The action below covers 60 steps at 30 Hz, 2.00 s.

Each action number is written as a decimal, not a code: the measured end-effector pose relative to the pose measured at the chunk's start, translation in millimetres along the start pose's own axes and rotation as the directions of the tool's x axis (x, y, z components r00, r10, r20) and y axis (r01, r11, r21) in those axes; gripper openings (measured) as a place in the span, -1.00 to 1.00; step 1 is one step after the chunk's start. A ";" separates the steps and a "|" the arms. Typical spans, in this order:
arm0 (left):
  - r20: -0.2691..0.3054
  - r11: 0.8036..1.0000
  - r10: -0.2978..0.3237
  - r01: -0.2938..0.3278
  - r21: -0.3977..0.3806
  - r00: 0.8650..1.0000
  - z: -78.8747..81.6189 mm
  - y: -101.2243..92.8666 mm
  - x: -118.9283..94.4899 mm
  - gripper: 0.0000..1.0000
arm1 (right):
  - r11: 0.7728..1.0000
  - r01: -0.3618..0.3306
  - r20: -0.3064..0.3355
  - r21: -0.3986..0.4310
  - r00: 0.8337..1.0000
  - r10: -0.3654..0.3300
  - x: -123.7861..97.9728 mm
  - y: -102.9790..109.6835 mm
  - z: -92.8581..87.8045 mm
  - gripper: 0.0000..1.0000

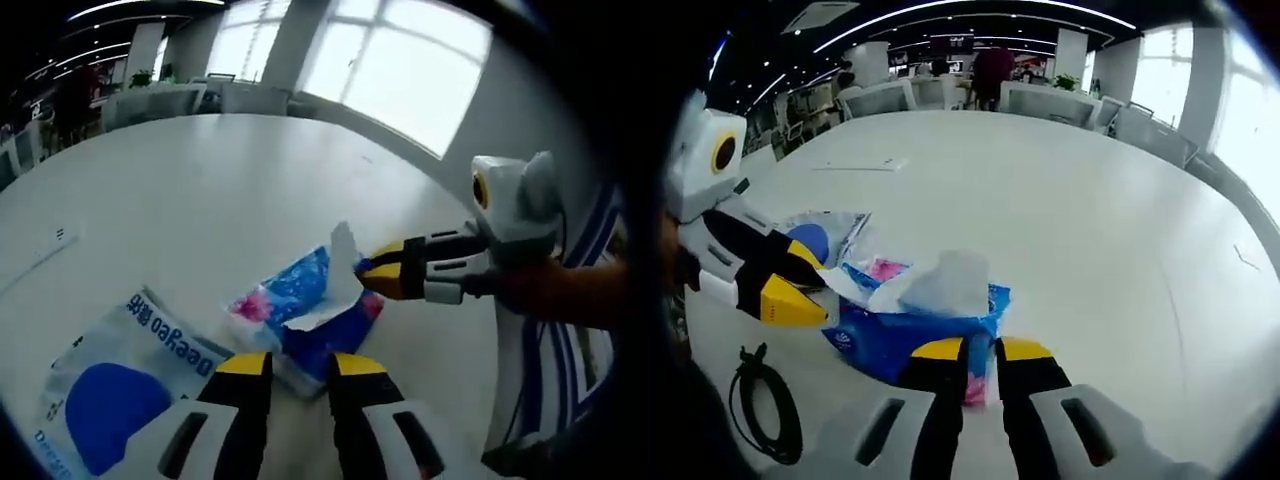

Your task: Arrange the tabletop items into an orderly group along one side of the table until the central work area is clear of visible clutter.

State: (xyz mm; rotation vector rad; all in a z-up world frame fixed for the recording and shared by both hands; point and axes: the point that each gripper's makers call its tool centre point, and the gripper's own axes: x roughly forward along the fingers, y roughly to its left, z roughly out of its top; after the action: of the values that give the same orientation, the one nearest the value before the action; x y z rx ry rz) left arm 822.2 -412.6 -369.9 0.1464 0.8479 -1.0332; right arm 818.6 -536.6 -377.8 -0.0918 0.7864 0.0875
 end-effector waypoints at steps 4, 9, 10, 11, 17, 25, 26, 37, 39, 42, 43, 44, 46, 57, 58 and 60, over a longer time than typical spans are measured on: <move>0.018 1.000 0.001 -0.001 -0.002 1.000 2.6 0.3 -4.4 -0.55 | 1.000 0.006 0.030 0.006 1.000 -0.006 -3.2 0.7 4.8 -0.72; 0.049 1.000 0.012 -0.013 0.018 0.999 8.4 -0.7 -14.5 -0.48 | 0.999 0.004 0.089 0.054 0.996 -0.008 -16.3 4.5 17.0 -0.63; 0.053 1.000 0.012 -0.013 0.022 0.999 8.9 -0.5 -16.6 -0.48 | 0.998 0.000 0.093 0.056 0.996 -0.006 -18.7 7.0 18.2 -0.60; 0.064 1.000 0.014 -0.016 0.024 0.998 9.6 0.4 -20.6 -0.45 | 0.998 -0.002 0.100 0.057 0.995 -0.003 -20.4 8.8 19.6 -0.58; 0.105 0.997 0.056 -0.061 0.043 0.993 1.1 16.0 -46.0 -0.29 | 0.997 -0.036 0.134 0.072 0.991 0.026 -25.5 26.2 24.3 -0.41; 0.123 0.987 0.160 -0.159 -0.020 0.979 -16.9 47.8 -76.7 -0.15 | 0.995 -0.083 0.154 0.050 0.985 0.075 -29.8 54.9 29.6 -0.26; 0.123 0.987 0.163 -0.162 -0.022 0.979 -18.7 49.4 -79.2 -0.12 | 0.995 -0.090 0.154 0.046 0.985 0.082 -28.7 59.1 31.8 -0.25; 0.138 0.965 0.253 -0.239 -0.105 0.958 -40.7 74.4 -108.3 -0.03 | 0.987 -0.158 0.163 -0.038 0.973 0.162 -14.9 88.6 57.8 -0.16; 0.130 0.959 0.270 -0.256 -0.118 0.954 -46.8 77.0 -115.2 -0.03 | 0.982 -0.177 0.151 -0.067 0.971 0.186 -10.9 95.0 64.9 -0.16; 0.124 0.952 0.292 -0.275 -0.136 0.948 -53.9 80.2 -122.4 -0.09 | 0.976 -0.196 0.142 -0.100 0.968 0.209 -5.3 103.4 73.6 -0.19; 0.120 0.948 0.302 -0.285 -0.141 0.946 -56.4 81.7 -124.5 -0.12 | 0.973 -0.204 0.135 -0.108 0.967 0.218 -3.5 106.0 75.2 -0.20; 0.129 0.945 0.313 -0.294 -0.145 0.941 -58.6 83.4 -127.1 -0.16 | 0.969 -0.213 0.126 -0.127 0.965 0.229 0.4 109.1 77.5 -0.22; 0.129 0.935 0.335 -0.312 -0.169 0.933 -64.6 89.5 -128.2 -0.22 | 0.961 -0.226 0.105 -0.160 0.964 0.244 5.2 114.3 79.1 -0.26; 0.100 0.871 0.452 -0.414 -0.266 0.887 -92.8 106.7 -147.7 -0.43 | 0.935 -0.283 0.017 -0.213 0.956 0.293 29.1 140.8 80.1 -0.43; 0.095 0.867 0.459 -0.421 -0.267 0.883 -94.4 107.7 -148.5 -0.44 | 0.934 -0.287 0.009 -0.212 0.955 0.296 32.1 142.1 78.9 -0.44; 0.081 0.857 0.473 -0.436 -0.275 0.877 -99.0 110.1 -148.8 -0.47 | 0.931 -0.287 -0.010 -0.225 0.956 0.293 37.9 145.2 77.1 -0.45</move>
State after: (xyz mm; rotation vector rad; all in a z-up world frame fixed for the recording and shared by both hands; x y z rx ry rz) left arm 821.4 -202.7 -366.1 0.0525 0.7523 -0.4767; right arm 883.0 -382.0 -357.8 -0.1880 0.7600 0.4588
